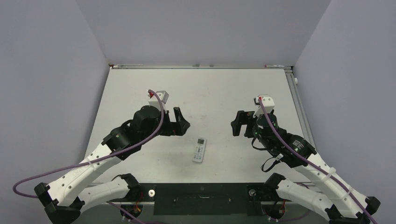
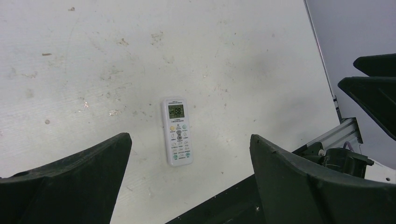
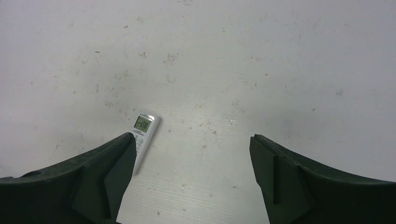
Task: Load the batteries into the remote control
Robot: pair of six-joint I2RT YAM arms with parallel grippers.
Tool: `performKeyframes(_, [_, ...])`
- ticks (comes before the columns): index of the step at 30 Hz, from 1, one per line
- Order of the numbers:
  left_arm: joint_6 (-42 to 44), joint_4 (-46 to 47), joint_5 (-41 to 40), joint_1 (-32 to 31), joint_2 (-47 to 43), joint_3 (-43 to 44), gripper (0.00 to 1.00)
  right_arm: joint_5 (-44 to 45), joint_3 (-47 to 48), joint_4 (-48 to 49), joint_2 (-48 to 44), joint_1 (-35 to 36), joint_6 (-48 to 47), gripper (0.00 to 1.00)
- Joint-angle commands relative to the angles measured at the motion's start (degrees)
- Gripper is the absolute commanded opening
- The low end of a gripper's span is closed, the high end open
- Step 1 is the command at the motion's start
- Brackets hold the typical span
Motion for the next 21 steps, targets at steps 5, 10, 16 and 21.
performKeyframes(5, [7.04,-4.07,-2.93,1.45,-8.24,0.49,0.96,5.66,0.97,2.63,-0.41,-0.38,-0.26,0.92])
performKeyframes(10, [7.86,-5.71,-4.56,1.53,-11.84,0.39,0.96,7.87,0.16,2.43,-1.37,-0.39,-0.77,0.92])
performKeyframes(16, [8.2,-7.14,-6.13,1.51,-14.87,0.38,0.96,9.82,-0.9,2.56,-3.42,-0.37,0.38,0.92])
performKeyframes(21, [8.21,-7.81,-6.85,1.54,-16.6,0.19,0.96,10.86,-1.24,2.68,-5.22,-0.39,0.66,0.92])
